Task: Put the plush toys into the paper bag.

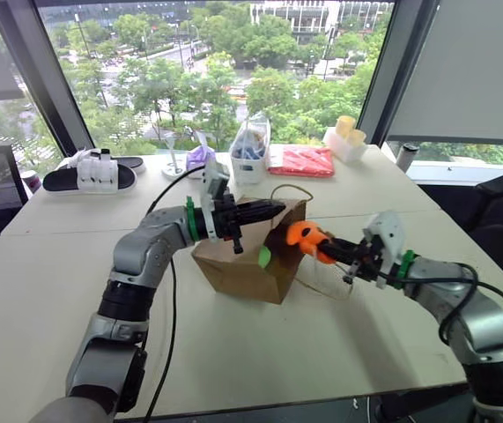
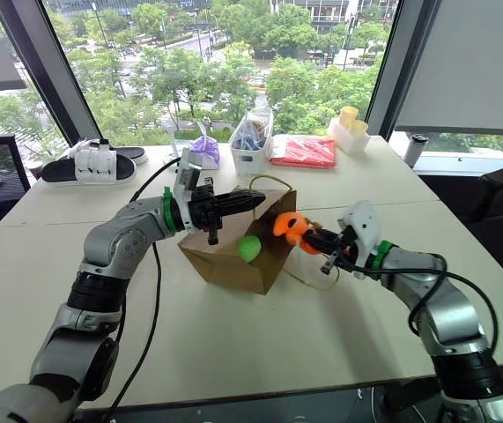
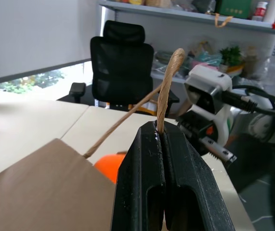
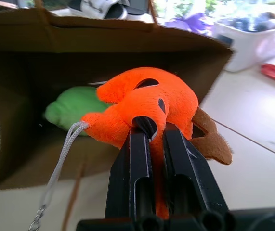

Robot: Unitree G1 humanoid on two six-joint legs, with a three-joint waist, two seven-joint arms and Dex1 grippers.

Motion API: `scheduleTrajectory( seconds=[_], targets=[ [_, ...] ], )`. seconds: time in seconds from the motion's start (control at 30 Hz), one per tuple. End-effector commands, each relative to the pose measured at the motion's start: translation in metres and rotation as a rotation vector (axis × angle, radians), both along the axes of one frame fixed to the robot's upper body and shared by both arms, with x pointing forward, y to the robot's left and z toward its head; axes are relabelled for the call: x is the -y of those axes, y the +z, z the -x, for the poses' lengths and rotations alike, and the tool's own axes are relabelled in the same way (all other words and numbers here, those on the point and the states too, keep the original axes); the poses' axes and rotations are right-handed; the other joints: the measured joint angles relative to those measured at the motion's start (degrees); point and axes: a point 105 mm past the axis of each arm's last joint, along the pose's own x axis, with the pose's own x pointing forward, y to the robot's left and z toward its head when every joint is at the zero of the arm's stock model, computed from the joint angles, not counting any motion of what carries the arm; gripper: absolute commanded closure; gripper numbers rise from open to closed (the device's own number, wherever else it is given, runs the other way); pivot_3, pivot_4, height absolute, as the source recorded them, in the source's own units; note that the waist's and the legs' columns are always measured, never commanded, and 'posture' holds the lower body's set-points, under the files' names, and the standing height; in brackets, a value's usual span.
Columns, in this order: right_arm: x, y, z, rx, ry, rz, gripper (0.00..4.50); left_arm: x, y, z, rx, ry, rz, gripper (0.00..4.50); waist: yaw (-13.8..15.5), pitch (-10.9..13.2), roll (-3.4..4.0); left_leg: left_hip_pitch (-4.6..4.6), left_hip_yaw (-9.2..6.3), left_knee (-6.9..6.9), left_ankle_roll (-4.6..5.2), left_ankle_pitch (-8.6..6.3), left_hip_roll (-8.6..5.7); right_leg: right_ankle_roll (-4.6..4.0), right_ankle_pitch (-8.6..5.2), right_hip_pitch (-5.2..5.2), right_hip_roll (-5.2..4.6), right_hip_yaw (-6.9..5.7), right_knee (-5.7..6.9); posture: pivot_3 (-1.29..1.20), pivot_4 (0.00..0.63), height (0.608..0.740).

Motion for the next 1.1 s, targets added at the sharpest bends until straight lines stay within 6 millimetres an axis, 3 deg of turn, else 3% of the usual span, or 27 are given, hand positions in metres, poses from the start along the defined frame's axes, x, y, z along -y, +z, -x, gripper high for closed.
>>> scheduleTrajectory(
  seconds=[0.03,0.2,0.4,0.5,0.7,0.73,1.0,1.1],
  targets=[
    [-0.018,0.003,-0.002,0.030,0.079,0.040,4.49,0.004,0.011,0.007,0.039,-0.042,0.003,4.50,0.03,0.00,0.00,-0.01,-0.01,0.00,-0.01,0.00,0.00,0.00,0.00,-0.01,0.00,0.00,0.01,0.00,0.150,0.740],
    [-0.046,-0.010,-0.008,0.025,0.199,0.132,4.49,0.007,0.012,0.008,0.044,-0.050,0.001,4.50,0.19,0.00,-0.01,-0.07,-0.03,-0.01,-0.24,0.13,-0.03,0.00,0.00,-0.04,-0.03,-0.02,-0.01,0.00,0.150,0.740],
    [-0.069,-0.004,-0.021,0.088,0.233,0.135,4.49,0.008,0.010,0.010,0.041,-0.048,0.004,4.50,0.04,0.00,-0.01,-0.07,-0.03,-0.03,-0.28,0.15,-0.03,0.00,0.00,-0.10,-0.02,-0.02,0.01,0.00,0.150,0.740],
    [-0.073,-0.005,-0.027,0.119,0.223,0.159,3.39,0.008,0.010,0.010,0.038,-0.045,0.005,4.50,0.10,0.00,-0.01,-0.08,-0.04,-0.03,-0.31,0.17,-0.04,0.00,0.00,-0.12,-0.03,-0.01,0.03,0.00,0.150,0.740],
    [-0.073,-0.002,-0.030,0.162,0.199,0.150,0.35,0.007,0.013,0.008,0.029,-0.031,0.025,4.50,0.06,0.00,-0.01,-0.10,-0.03,-0.04,-0.33,0.18,-0.05,0.00,0.00,-0.16,-0.05,-0.01,0.04,0.00,0.150,0.740],
    [-0.073,-0.002,-0.030,0.165,0.195,0.145,0.03,0.006,0.014,0.007,0.025,-0.027,0.031,4.50,0.03,0.00,-0.01,-0.10,-0.03,-0.04,-0.33,0.18,-0.05,0.00,0.00,-0.17,-0.05,-0.01,0.04,0.00,0.150,0.740],
    [-0.066,0.002,-0.033,0.169,0.116,0.094,0.03,-0.001,0.025,-0.004,-0.039,0.033,0.126,4.50,0.08,0.00,-0.01,-0.10,-0.03,-0.04,-0.33,0.18,-0.05,0.00,0.00,-0.18,-0.06,-0.01,0.06,0.00,0.150,0.740],
    [-0.048,0.012,-0.032,0.170,0.045,0.031,0.03,-0.005,0.028,-0.008,-0.043,0.061,0.144,4.50,0.17,0.00,-0.01,-0.11,-0.03,-0.05,-0.33,0.18,-0.05,0.00,0.00,-0.19,-0.06,-0.01,0.07,0.00,0.150,0.740]
  ],
)
